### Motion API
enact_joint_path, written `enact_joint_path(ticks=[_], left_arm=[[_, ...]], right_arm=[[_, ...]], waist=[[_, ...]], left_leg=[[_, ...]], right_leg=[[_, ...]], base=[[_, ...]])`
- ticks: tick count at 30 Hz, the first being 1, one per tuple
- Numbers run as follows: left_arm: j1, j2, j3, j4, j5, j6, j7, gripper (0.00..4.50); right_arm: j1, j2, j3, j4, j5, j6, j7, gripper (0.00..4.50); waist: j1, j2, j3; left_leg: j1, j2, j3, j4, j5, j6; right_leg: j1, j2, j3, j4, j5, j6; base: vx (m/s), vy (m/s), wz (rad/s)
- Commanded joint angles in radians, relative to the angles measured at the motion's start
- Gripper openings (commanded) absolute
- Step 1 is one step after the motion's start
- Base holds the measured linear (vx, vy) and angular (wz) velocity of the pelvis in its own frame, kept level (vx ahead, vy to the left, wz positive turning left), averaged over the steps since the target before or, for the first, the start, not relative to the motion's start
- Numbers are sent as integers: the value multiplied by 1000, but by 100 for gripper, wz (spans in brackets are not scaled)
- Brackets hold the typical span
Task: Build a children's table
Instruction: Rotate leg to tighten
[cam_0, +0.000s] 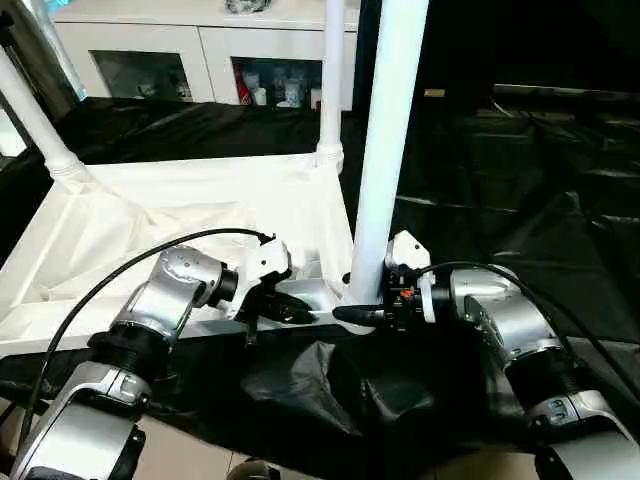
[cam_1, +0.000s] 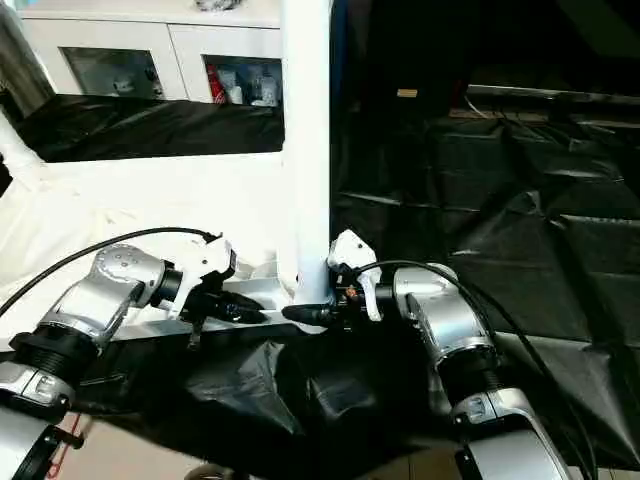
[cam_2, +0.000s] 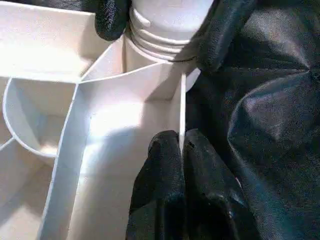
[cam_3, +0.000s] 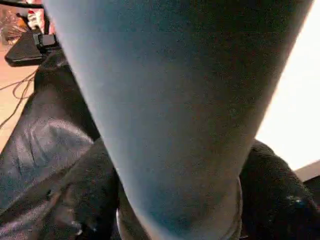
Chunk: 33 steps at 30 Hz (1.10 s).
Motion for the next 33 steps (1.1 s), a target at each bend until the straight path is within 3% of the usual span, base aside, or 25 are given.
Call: enact_joint_path(ticks=[1, 4, 9, 13, 16, 18, 22, 23, 28, 33], left_arm=[[-26, -57, 17, -28, -31, 12, 71, 0], [-46, -85, 41, -10, -31, 35, 141, 0], [-124, -187, 108, 72, -33, 96, 369, 0], [-157, -233, 129, 120, -26, 101, 476, 0], [-163, -256, 129, 124, -21, 89, 489, 0], [-161, -260, 124, 121, -20, 85, 478, 0], [-145, -240, 96, 114, -7, 61, 436, 0], [-138, -228, 87, 110, -7, 48, 410, 0], [-95, -172, 63, 51, -27, 29, 281, 0], [-65, -136, 41, 4, -41, 11, 183, 0]], right_arm=[[14, 71, 52, -12, 2, 6, -21, 276], [0, 112, 25, 34, -12, 9, -147, 270], [-69, 251, -86, 197, -32, 2, -553, 267], [-108, 315, -138, 260, -9, 1, -687, 267], [-116, 350, -112, 263, -24, -34, -640, 267], [-116, 358, -110, 261, -19, -43, -615, 337], [-102, 328, -81, 226, -11, -26, -514, 350], [-92, 298, -53, 204, -26, -33, -471, 367], [-50, 178, 4, 113, -19, -45, -270, 367], [-39, 116, 9, 94, -9, -52, -168, 367]], waist=[[-2, -14, -71], [-7, -13, -68], [-28, -17, -65], [-31, -15, -71], [-26, -11, -76], [-27, -12, -76], [-27, -11, -73], [-24, -11, -73], [-21, -13, -74], [-18, -14, -73]], left_leg=[[22, 27, -10, -68, -198, 48], [23, 26, -12, -71, -216, 33], [29, 21, -16, -78, -263, -18], [22, 18, -14, -72, -204, 3], [20, 17, -12, -66, -154, 37], [19, 16, -11, -65, -145, 53], [20, 18, -11, -67, -175, 58], [20, 19, -12, -68, -181, 55], [18, 22, -11, -66, -172, 63], [19, 24, -10, -65, -183, 75]], right_leg=[[44, -53, 38, -61, -131, -250], [42, -54, 38, -66, -174, -241], [37, -57, 40, -79, -285, -209], [42, -52, 41, -71, -172, -215], [48, -49, 38, -60, -54, -241], [50, -48, 37, -58, -24, -251], [52, -49, 35, -63, -60, -253], [54, -49, 35, -64, -73, -250], [54, -49, 35, -59, -46, -258], [52, -51, 35, -60, -71, -269]], base=[[0, 0, 0], [0, 0, 0], [0, 0, 0], [0, 0, 0], [0, 0, 0], [0, 0, 0], [0, 0, 0], [0, 0, 0], [0, 0, 0], [0, 0, 0]])
